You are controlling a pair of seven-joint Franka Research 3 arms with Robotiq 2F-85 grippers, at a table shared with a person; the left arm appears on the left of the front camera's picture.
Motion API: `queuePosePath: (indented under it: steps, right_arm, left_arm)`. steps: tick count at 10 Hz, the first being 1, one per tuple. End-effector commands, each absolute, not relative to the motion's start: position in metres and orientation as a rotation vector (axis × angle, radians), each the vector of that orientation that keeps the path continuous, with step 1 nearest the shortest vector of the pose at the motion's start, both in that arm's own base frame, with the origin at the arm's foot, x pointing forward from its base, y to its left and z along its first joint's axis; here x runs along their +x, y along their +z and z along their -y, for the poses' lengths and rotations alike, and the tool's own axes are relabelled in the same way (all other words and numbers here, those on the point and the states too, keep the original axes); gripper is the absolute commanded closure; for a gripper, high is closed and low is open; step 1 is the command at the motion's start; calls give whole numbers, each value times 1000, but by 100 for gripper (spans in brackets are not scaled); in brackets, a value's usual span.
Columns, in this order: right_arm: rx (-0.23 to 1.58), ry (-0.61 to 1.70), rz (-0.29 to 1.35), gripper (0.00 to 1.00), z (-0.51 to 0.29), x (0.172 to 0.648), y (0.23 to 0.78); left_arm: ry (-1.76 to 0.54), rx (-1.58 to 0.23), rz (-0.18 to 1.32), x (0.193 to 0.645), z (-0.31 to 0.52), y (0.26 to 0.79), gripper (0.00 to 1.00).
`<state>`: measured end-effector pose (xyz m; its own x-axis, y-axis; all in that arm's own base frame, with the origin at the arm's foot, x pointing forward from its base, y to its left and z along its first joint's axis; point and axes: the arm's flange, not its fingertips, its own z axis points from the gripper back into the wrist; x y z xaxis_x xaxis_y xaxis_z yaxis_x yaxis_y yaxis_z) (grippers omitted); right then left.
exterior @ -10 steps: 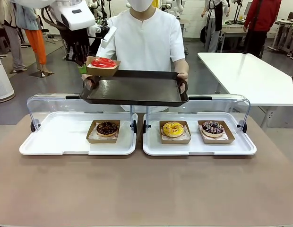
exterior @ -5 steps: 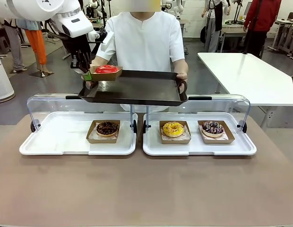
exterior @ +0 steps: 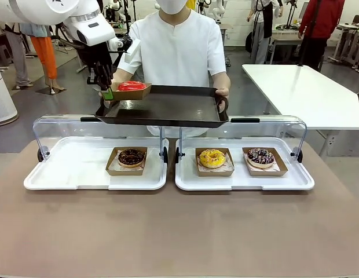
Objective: Provide the desired donut to the person.
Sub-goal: Place the picked Paper togo box onto the Handle tray extended by the person.
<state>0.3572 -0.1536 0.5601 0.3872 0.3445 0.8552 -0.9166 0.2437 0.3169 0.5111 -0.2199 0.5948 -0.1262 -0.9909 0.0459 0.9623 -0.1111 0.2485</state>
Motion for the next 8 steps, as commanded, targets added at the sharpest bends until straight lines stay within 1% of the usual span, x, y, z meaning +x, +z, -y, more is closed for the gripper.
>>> queuePosePath:
  steps: [1, 3, 5, 8]
  right_arm:
    - [959, 981, 754, 0, 153, 358, 560]
    - [959, 981, 754, 0, 153, 358, 560]
    - [959, 981, 754, 0, 153, 358, 560]
    - [959, 981, 754, 0, 153, 358, 560]
  left_arm:
    - [-1678, 160, 257, 513, 218, 595, 99]
    - [-1681, 149, 247, 511, 220, 595, 99]
    - [-1695, 101, 191, 521, 221, 594, 99]
    - [-1668, 90, 153, 539, 226, 593, 99]
